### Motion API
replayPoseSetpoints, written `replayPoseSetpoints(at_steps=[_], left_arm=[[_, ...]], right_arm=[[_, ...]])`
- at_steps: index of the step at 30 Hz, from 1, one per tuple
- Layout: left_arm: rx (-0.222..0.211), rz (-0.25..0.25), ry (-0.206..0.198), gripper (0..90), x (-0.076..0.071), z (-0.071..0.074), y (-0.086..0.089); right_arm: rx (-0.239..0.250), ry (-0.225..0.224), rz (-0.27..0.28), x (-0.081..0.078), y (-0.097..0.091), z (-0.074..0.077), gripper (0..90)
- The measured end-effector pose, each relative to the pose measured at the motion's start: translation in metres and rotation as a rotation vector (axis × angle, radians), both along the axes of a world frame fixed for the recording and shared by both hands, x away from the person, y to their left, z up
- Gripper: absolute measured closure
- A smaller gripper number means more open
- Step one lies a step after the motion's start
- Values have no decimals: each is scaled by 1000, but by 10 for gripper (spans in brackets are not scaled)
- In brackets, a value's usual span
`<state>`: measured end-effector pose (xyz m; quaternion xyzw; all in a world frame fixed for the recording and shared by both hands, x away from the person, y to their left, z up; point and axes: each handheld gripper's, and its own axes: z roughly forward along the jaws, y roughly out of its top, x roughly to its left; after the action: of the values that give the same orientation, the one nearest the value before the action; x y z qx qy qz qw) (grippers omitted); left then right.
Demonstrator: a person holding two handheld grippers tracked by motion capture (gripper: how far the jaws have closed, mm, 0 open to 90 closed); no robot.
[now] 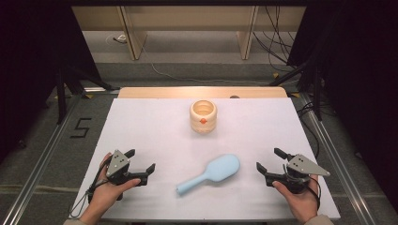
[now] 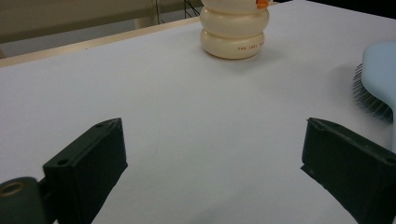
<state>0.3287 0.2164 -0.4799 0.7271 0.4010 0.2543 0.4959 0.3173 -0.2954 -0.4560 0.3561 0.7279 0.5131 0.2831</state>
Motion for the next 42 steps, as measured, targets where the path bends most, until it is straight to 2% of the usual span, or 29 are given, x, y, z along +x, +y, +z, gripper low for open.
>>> replayPoseSetpoints(at_steps=[25, 28, 29, 31, 32, 35, 36, 37, 40, 41, 42], left_arm=[[-2, 3, 0, 59, 0, 0, 0], [-1, 3, 0, 59, 0, 0, 0], [-2, 2, 0, 59, 0, -1, 0], [-1, 3, 2, 60, 0, -1, -1], [-1, 3, 2, 60, 0, -1, -1], [-1, 3, 4, 62, 1, -1, -1], [-1, 4, 5, 62, 1, -1, -1], [-2, 4, 5, 63, 1, -1, -1], [-3, 6, 8, 65, 1, -2, -1], [-3, 6, 9, 66, 1, -2, -1], [-3, 6, 10, 67, 1, -2, -1]], right_arm=[[-3, -4, -4, -1, 1, 0, 159], [-16, -13, -9, -1, 2, 2, 174], [-23, -19, -4, -2, 4, 4, 196], [-43, -33, 14, -2, 11, 7, 332], [-43, -33, 14, -2, 11, 7, 332], [-58, -46, 38, -3, 22, 10, 440], [-68, -48, 69, -2, 31, 12, 529], [-81, -46, 80, -1, 36, 13, 571], [-101, -40, 118, 0, 47, 13, 641], [-106, -26, 145, 1, 53, 13, 682], [-130, -5, 193, 4, 67, 14, 764]])
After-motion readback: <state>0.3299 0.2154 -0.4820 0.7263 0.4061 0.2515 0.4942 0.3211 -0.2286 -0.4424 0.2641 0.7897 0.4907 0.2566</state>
